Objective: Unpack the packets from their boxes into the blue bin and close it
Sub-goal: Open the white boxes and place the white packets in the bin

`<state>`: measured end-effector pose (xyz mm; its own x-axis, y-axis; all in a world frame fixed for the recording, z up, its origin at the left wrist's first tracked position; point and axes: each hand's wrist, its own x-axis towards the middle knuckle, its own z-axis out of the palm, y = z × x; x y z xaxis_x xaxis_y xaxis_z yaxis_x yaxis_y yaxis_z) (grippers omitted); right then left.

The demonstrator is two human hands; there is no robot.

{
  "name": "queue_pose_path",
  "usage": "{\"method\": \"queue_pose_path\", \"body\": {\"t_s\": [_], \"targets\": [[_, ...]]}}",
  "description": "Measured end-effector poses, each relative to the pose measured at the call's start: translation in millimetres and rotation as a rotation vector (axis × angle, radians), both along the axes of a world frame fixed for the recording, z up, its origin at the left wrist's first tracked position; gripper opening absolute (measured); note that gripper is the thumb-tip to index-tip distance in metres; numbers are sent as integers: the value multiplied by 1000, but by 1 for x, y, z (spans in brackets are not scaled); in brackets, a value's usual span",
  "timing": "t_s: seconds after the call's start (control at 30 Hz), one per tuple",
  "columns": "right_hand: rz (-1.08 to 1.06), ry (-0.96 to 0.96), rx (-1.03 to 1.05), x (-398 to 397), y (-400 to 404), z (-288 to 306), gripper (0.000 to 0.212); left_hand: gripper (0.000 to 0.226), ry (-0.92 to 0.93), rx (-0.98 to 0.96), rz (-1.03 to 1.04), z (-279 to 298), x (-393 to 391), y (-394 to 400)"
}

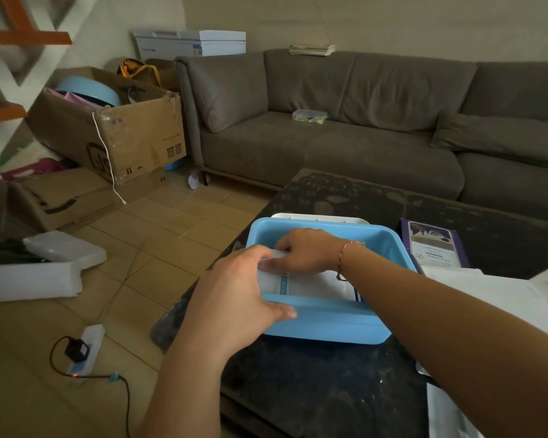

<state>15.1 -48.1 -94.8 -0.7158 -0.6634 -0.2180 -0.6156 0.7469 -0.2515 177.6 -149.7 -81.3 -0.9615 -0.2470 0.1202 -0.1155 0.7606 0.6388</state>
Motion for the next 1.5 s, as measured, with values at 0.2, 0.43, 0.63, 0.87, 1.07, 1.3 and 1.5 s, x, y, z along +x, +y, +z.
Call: {"method": "queue_pose_path", "body": {"t_s": [0.2, 0.43, 0.63, 0.87, 1.07, 1.3, 1.5], "targets": [[-50, 3, -204, -8, 37, 25, 38, 79, 4, -48, -26, -6, 0, -7], [-241, 481, -699, 79, 166, 35, 18, 40, 317, -86, 71, 1, 3, 6], [-268, 469, -371, 189, 251, -33, 48, 22, 252, 104, -227, -24, 23, 106], [-203, 598, -143, 208, 278, -94, 49, 17, -121, -127, -360, -80, 27, 160], [-230, 801, -328, 218, 286, -111, 41, 28, -170, -199, -327, -93, 29, 185], [-307, 788, -420, 231, 288, -120, 33, 35, -259, -237, -189, -94, 21, 209], [-323, 743, -439, 231, 289, -122, 31, 26, -348, 51, -288, -84, 14, 197]]}}
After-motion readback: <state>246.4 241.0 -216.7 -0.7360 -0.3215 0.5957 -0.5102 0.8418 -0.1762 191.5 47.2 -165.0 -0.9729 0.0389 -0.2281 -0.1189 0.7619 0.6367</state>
